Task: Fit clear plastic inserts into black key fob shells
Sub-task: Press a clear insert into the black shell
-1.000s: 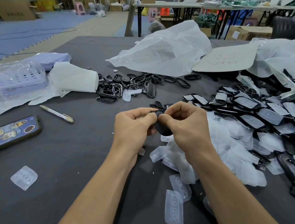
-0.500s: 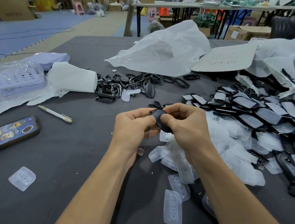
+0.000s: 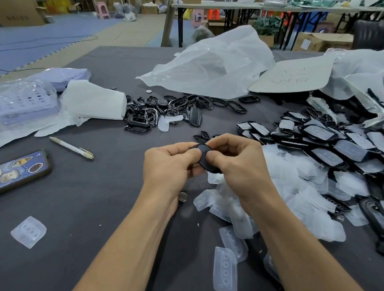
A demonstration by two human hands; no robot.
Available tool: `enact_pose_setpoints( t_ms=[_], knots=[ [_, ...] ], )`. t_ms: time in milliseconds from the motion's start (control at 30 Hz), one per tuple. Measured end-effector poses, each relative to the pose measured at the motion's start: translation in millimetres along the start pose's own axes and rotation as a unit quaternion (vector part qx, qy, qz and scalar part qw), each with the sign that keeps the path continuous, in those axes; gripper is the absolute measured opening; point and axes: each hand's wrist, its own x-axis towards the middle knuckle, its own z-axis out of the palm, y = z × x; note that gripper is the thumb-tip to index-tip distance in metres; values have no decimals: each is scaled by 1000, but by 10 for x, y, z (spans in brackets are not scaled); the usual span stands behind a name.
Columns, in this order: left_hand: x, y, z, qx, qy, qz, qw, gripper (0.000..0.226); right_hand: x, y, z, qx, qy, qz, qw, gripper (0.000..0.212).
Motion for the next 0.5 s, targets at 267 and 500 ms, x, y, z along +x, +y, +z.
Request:
enact_pose_setpoints(
  t_ms=[267,500],
  knots=[
    [6,54,-59,44,-54,0,998,31,6,20,-14,-20,14,-4,1000,20],
    [30,53,-107,110,-62,22,992,16,7,32,-5,-33,16,-5,999,27]
  ],
)
